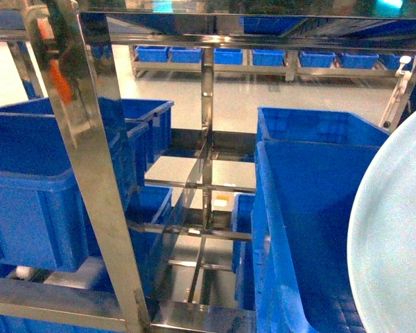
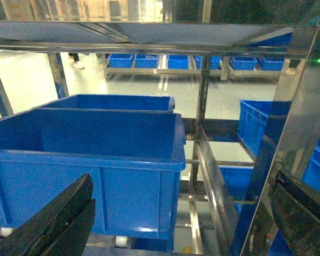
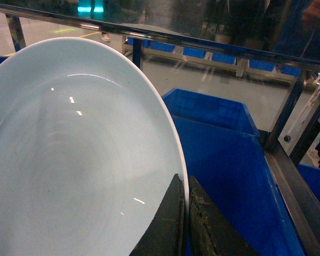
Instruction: Place blue tray on left shelf second layer neatly
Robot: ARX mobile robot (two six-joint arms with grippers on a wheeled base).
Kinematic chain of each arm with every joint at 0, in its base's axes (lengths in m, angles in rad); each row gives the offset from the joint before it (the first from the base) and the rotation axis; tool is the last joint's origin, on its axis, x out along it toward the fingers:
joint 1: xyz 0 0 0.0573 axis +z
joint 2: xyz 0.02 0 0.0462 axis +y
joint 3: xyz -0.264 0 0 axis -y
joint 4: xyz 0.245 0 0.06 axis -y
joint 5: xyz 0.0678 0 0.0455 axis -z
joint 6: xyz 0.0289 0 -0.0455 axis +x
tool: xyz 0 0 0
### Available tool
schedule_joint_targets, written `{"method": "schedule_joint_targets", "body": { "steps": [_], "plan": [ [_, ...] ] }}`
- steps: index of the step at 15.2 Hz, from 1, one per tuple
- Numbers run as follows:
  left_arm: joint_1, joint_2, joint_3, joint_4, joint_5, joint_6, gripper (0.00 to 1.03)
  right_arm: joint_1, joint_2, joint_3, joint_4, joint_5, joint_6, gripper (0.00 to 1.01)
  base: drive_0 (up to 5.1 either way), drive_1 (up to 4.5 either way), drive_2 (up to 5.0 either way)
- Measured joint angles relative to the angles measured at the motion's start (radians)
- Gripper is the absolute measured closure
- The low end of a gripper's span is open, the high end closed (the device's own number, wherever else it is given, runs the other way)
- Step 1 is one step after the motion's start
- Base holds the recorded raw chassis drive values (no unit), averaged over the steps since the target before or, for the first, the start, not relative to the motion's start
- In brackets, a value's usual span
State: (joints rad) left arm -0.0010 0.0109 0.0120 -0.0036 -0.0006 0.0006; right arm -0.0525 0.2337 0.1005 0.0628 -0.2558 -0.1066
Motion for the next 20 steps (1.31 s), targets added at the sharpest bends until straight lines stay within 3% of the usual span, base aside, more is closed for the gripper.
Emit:
{"method": "schedule_joint_targets", "body": {
  "steps": [9,10,11,13,20],
  "plan": [
    [0.0,0.0,0.0,0.0,0.0,0.0,0.05,0.008,-0.003,0.0,-0.037,-0.016,-0.001,0.99,0.0,0.0,0.0],
    [0.0,0.0,0.0,0.0,0.0,0.0,0.05,0.042,0.022,0.0,-0.016,-0.008,0.0,0.99,0.0,0.0,0.0],
    [0.0,0.0,0.0,0.0,0.0,0.0,0.05,0.086,0.138,0.0,0.089,0.026,0.0,0.99,0.0,0.0,0.0],
    [0.0,0.0,0.0,0.0,0.0,0.0,0.05,0.109,0.256,0.0,0.205,0.051,0.0,0.99,0.0,0.0,0.0],
    [0.0,0.0,0.0,0.0,0.0,0.0,0.05,0.111,0.43,0.0,0.378,0.065,0.0,0.99,0.0,0.0,0.0]
  ]
}}
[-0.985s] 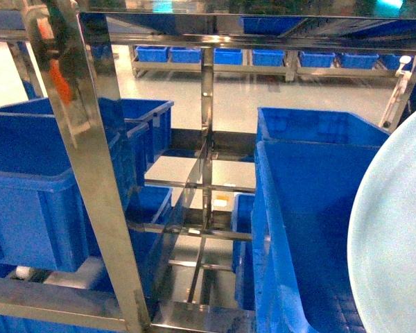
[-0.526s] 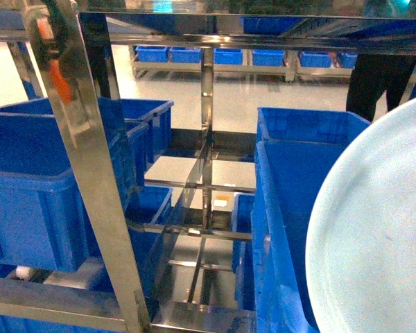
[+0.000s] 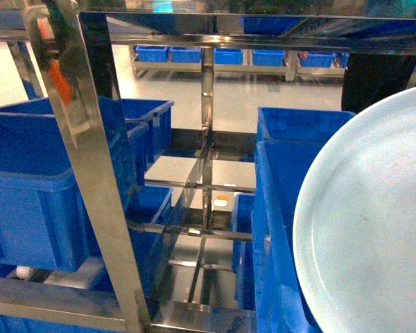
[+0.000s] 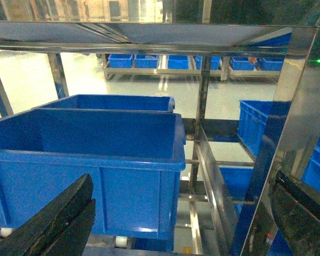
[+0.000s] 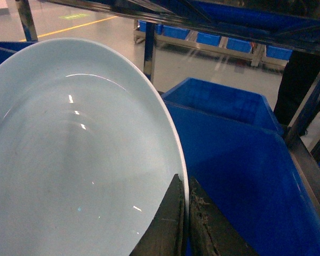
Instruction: Place blue tray on left shelf second layer neatly
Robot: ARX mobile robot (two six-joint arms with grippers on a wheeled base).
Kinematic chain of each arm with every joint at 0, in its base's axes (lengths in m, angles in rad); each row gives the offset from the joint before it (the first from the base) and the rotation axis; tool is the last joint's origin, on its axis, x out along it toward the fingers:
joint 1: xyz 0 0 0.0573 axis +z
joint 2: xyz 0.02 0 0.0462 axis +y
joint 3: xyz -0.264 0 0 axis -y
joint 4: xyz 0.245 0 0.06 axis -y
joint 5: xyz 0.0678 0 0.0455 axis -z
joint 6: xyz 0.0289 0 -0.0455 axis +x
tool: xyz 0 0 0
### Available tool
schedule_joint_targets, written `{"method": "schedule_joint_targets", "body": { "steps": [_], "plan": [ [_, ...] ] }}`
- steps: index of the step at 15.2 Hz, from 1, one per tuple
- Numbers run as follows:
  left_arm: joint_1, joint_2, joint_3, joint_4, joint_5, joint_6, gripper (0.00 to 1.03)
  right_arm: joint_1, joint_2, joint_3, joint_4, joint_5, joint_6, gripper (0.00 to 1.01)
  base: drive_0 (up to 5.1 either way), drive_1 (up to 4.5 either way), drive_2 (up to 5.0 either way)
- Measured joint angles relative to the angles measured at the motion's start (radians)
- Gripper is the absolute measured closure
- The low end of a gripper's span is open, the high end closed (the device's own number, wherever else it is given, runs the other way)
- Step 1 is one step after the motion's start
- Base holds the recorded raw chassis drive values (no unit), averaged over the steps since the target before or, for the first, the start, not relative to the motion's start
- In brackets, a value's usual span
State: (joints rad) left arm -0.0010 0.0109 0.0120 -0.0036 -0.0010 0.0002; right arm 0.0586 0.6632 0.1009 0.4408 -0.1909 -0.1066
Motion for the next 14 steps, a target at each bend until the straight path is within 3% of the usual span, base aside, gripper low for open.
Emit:
{"method": "schedule_joint_targets", "body": {
  "steps": [2,8,11,14],
  "plan": [
    [0.0,0.0,0.0,0.0,0.0,0.0,0.05,-0.003,0.054,0.0,0.05,0.001,0.0,0.99,0.0,0.0,0.0],
    [0.0,0.0,0.0,0.0,0.0,0.0,0.05,-0.088,0.491,0.07,0.415,0.001,-0.001,0.99,0.0,0.0,0.0],
    [0.0,0.0,0.0,0.0,0.0,0.0,0.05,-0.091,0.734,0.126,0.577,0.026,-0.007,0.99,0.0,0.0,0.0],
    [0.0,0.0,0.0,0.0,0.0,0.0,0.05,-0.085,0.901,0.173,0.665,0.063,-0.02,0.99,0.0,0.0,0.0]
  ]
}}
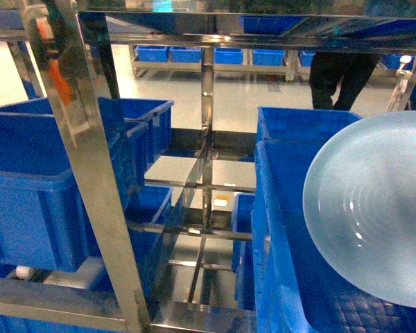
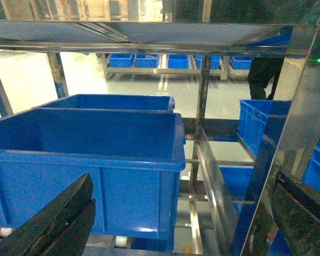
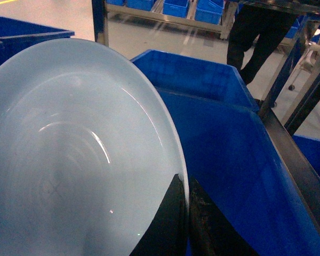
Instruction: Place blue tray on left shelf second layer neatly
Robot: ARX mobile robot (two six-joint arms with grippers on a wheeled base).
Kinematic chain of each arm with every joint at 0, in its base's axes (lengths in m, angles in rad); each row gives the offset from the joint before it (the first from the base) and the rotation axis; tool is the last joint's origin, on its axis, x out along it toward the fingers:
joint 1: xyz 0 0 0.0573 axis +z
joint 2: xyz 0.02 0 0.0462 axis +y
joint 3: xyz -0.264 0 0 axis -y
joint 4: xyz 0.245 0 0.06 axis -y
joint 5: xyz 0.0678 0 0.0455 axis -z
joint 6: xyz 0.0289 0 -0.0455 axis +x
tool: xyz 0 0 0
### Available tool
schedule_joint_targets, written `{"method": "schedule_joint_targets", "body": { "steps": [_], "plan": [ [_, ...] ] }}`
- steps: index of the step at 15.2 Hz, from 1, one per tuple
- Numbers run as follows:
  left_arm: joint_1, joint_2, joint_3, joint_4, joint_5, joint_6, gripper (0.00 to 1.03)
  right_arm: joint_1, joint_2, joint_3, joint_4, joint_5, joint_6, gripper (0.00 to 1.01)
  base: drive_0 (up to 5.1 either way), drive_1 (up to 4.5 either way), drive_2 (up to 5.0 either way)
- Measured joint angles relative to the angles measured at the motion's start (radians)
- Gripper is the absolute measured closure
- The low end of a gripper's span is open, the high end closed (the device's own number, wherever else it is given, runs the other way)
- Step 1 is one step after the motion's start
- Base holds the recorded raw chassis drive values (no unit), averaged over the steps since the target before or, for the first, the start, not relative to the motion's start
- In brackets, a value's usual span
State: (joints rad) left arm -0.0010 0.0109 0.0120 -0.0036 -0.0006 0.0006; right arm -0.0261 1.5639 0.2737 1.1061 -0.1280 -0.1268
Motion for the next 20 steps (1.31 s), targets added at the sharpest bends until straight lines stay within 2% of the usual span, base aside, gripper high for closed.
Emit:
{"method": "schedule_joint_targets", "body": {
  "steps": [2,3,7,8,10,12,13,16,18,20],
  "plan": [
    [0.0,0.0,0.0,0.0,0.0,0.0,0.05,-0.001,0.042,0.01,0.036,0.016,-0.006,0.99,0.0,0.0,0.0],
    [0.0,0.0,0.0,0.0,0.0,0.0,0.05,-0.008,0.042,0.017,0.043,0.015,-0.006,0.94,0.0,0.0,0.0],
    [0.0,0.0,0.0,0.0,0.0,0.0,0.05,-0.018,-0.039,-0.023,0.027,-0.013,-0.006,0.44,0.0,0.0,0.0],
    [0.0,0.0,0.0,0.0,0.0,0.0,0.05,-0.02,-0.098,-0.043,-0.007,-0.021,-0.006,0.28,0.0,0.0,0.0],
    [0.0,0.0,0.0,0.0,0.0,0.0,0.05,-0.02,-0.259,-0.071,-0.13,-0.031,-0.005,0.02,0.0,0.0,0.0],
    [0.0,0.0,0.0,0.0,0.0,0.0,0.05,-0.02,-0.502,-0.111,-0.33,-0.061,-0.001,0.03,0.0,0.0,0.0],
    [0.0,0.0,0.0,0.0,0.0,0.0,0.05,-0.02,-0.566,-0.124,-0.381,-0.066,0.0,0.03,0.0,0.0,0.0],
    [0.0,0.0,0.0,0.0,0.0,0.0,0.05,-0.032,-1.08,-0.194,-0.831,-0.114,-0.004,0.03,0.0,0.0,0.0],
    [0.0,0.0,0.0,0.0,0.0,0.0,0.05,-0.114,-1.419,-0.203,-1.134,-0.167,-0.005,0.03,0.0,0.0,0.0],
    [0.0,0.0,0.0,0.0,0.0,0.0,0.05,-0.15,-1.495,-0.209,-1.182,-0.205,-0.005,0.03,0.0,0.0,0.0]
  ]
}}
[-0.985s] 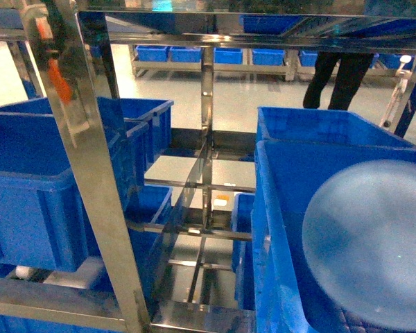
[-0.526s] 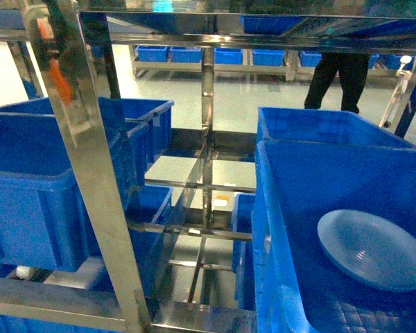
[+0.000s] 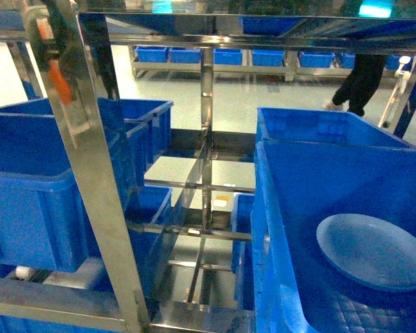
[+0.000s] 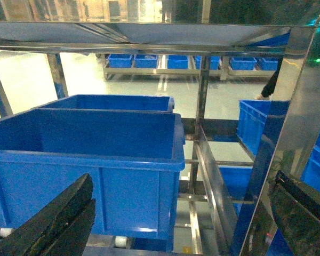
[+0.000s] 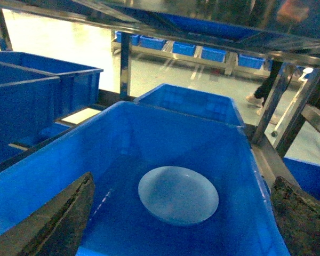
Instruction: Place blue tray on left shelf second layer neatly
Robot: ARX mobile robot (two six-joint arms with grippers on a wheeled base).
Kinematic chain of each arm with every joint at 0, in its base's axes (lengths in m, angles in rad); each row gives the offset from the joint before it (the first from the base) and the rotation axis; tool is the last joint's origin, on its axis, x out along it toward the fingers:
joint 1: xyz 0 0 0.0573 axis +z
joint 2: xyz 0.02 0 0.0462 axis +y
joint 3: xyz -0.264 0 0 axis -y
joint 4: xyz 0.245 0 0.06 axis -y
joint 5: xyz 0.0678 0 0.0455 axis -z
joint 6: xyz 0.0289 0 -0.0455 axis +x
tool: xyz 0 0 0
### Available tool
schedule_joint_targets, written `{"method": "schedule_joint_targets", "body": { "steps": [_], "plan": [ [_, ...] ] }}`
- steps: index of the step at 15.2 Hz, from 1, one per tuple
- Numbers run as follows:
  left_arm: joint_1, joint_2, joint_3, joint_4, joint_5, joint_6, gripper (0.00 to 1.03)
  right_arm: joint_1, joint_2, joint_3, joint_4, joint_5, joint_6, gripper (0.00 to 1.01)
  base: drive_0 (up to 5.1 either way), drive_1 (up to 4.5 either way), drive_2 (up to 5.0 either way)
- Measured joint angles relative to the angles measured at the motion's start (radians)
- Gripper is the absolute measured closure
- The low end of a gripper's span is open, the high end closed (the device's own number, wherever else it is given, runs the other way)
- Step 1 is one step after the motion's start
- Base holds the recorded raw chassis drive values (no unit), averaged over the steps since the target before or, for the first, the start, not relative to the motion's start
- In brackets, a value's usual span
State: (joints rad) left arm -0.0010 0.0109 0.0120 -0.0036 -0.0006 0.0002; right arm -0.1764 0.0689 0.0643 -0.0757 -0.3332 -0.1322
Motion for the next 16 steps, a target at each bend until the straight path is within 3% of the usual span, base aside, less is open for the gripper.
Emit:
{"method": "schedule_joint_targets", "body": {
  "steps": [4,5,6,7,9,10,11,15,16],
  "plan": [
    [0.0,0.0,0.0,0.0,0.0,0.0,0.05,-0.016,0.006,-0.016,-0.014,-0.012,0.0,0.03,0.0,0.0,0.0],
    [0.0,0.0,0.0,0.0,0.001,0.0,0.05,0.018,-0.015,-0.033,0.039,0.063,0.02,0.07,0.0,0.0,0.0],
    [0.0,0.0,0.0,-0.001,-0.004,0.0,0.05,0.131,-0.065,-0.049,0.056,0.207,0.062,0.18,0.0,0.0,0.0],
    [0.0,0.0,0.0,-0.002,0.002,0.0,0.05,0.185,-0.063,-0.048,0.088,0.27,0.085,0.27,0.0,0.0,0.0],
    [0.0,0.0,0.0,0.0,0.001,0.0,0.05,0.173,-0.063,-0.05,0.069,0.332,0.109,0.48,0.0,0.0,0.0],
    [0.0,0.0,0.0,0.0,0.0,0.0,0.05,0.176,-0.063,-0.049,0.071,0.333,0.117,0.72,0.0,0.0,0.0],
    [0.0,0.0,0.0,0.0,0.0,0.0,0.05,0.176,-0.063,-0.049,0.072,0.333,0.117,0.83,0.0,0.0,0.0],
    [0.0,0.0,0.0,0.0,0.0,0.0,0.05,0.176,-0.063,-0.049,0.071,0.333,0.119,0.99,0.0,0.0,0.0],
    [0.0,0.0,0.0,0.0,0.0,0.0,0.05,0.176,-0.063,-0.049,0.071,0.333,0.121,0.99,0.0,0.0,0.0]
  ]
}}
